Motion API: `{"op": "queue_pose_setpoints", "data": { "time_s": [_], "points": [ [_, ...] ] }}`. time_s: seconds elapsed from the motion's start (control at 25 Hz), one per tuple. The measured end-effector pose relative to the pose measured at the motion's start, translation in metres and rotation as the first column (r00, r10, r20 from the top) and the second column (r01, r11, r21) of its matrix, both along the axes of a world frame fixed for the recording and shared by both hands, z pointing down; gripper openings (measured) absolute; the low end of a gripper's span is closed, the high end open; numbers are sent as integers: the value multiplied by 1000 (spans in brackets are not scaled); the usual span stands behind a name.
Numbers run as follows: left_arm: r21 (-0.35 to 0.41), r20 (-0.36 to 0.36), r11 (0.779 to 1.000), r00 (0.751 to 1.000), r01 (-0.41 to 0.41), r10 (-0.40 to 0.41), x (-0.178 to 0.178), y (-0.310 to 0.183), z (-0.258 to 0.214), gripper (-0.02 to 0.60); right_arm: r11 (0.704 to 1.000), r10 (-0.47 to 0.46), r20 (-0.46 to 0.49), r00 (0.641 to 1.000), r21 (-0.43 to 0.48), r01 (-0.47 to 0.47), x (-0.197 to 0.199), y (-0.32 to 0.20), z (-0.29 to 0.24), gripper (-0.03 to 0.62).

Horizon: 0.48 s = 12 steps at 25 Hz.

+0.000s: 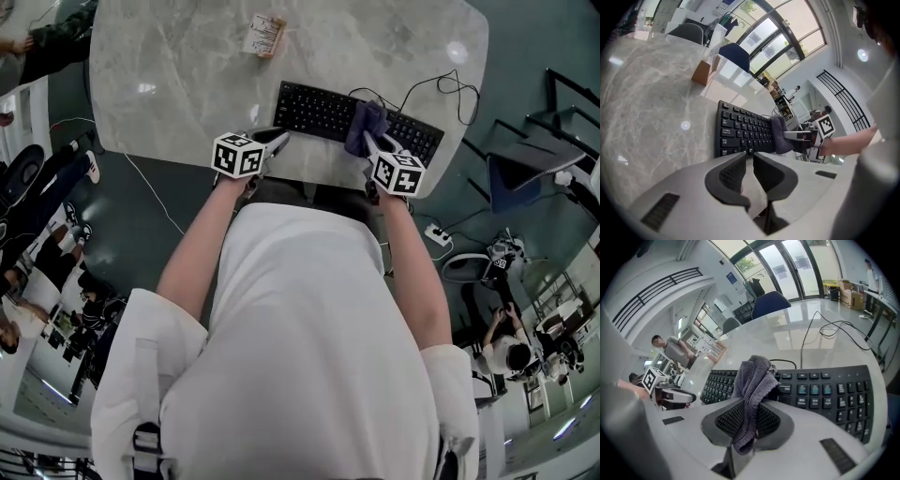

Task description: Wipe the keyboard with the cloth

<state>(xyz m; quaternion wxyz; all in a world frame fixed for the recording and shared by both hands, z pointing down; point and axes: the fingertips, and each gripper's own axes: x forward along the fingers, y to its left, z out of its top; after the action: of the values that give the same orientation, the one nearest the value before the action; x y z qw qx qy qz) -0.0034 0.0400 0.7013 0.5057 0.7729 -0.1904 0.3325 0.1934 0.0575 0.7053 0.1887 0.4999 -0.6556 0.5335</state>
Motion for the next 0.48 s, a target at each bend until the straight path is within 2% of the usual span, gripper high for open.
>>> {"op": "queue_pose_setpoints", "data": {
  "time_s": [0.48],
  "points": [
    [23,30,999,999,29,-30,16,0,-6,55,999,34,-67,997,-12,-35,80,33,2,64]
  ]
}}
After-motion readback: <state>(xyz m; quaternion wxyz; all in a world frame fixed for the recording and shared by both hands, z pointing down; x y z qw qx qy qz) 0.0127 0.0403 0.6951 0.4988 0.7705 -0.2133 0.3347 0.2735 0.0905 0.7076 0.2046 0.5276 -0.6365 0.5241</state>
